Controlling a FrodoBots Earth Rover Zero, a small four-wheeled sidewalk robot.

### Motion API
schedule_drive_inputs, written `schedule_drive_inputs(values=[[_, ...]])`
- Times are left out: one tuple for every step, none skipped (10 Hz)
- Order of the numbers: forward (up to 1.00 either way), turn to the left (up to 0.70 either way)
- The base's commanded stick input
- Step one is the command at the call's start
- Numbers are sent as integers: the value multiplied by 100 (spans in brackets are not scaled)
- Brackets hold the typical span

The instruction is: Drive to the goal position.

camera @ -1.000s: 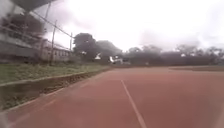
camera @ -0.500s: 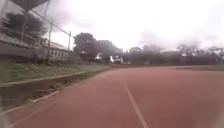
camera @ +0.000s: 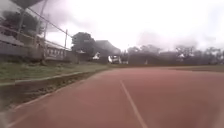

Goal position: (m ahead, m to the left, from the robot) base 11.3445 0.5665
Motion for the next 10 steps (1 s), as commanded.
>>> schedule_drive_inputs(values=[[70,1],[70,1],[70,1],[70,1],[70,1],[70,1],[70,1],[70,1],[70,1],[70,1]])
